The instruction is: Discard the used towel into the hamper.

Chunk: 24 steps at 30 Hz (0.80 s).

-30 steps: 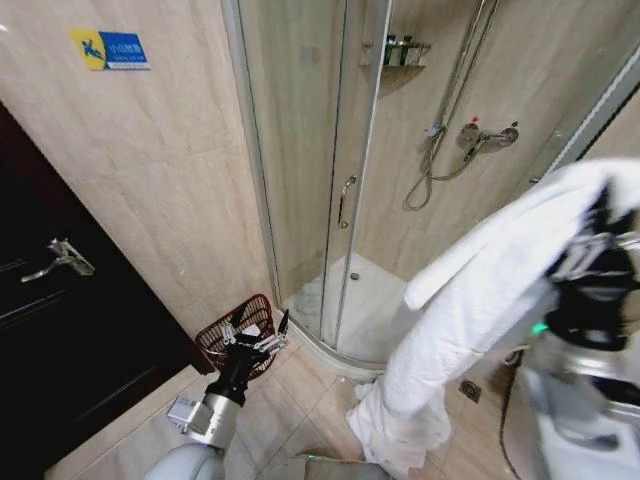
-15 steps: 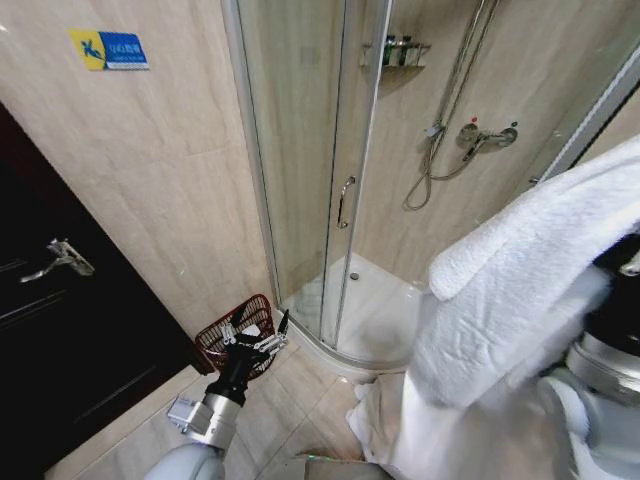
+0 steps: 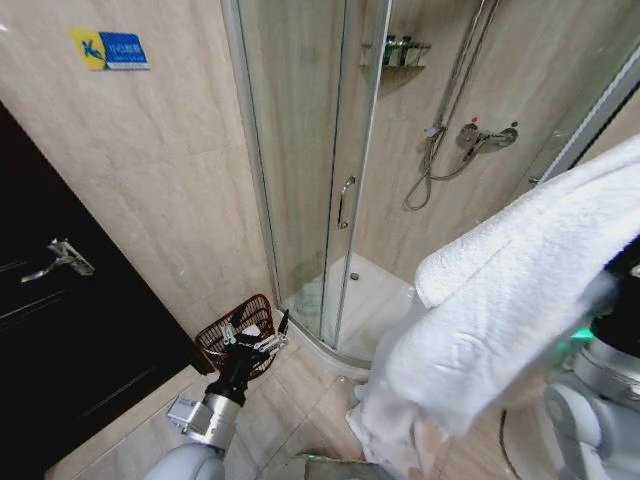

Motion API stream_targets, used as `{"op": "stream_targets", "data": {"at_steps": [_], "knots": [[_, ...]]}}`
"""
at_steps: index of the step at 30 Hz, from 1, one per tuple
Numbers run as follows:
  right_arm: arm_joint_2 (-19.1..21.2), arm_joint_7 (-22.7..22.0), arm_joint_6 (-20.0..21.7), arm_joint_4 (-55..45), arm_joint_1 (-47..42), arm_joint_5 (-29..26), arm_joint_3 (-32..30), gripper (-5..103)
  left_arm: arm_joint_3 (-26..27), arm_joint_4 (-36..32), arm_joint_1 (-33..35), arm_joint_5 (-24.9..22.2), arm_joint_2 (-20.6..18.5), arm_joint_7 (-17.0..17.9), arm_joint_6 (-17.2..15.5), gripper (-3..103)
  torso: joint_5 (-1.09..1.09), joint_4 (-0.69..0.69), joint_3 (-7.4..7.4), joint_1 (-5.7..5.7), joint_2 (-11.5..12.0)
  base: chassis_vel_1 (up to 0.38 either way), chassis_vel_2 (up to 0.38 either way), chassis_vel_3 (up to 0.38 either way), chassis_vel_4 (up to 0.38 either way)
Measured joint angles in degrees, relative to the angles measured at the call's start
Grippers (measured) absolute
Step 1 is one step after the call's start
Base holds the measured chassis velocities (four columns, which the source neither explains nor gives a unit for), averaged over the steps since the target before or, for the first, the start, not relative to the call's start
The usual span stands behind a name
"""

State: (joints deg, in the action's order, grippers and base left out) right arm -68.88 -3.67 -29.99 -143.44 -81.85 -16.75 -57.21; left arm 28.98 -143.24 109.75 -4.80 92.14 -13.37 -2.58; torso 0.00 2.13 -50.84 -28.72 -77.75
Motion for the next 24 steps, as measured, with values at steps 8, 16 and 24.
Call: {"op": "stream_targets", "data": {"at_steps": [8,16,24], "knots": [[-0.2,0.4,0.1,0.1,-0.4,0.2,1.1,4,0.0,0.0,0.0,0.0,0.0,0.0,0.0,100,0.0,0.0,0.0,0.0,0.0,0.0,0.0,0.0,0.0],[-0.7,0.0,0.5,0.1,-0.3,-0.4,1.1,4,0.0,0.0,0.0,0.0,0.0,0.0,0.0,100,0.01,0.0,0.0,0.0,0.0,0.0,0.0,0.0,0.0],[-0.5,0.0,0.7,0.2,-0.3,-0.4,0.9,4,0.0,0.0,0.0,0.0,0.0,0.0,0.0,100,0.0,0.0,0.0,0.0,0.0,0.046,-0.043,-0.063,0.033]]}}
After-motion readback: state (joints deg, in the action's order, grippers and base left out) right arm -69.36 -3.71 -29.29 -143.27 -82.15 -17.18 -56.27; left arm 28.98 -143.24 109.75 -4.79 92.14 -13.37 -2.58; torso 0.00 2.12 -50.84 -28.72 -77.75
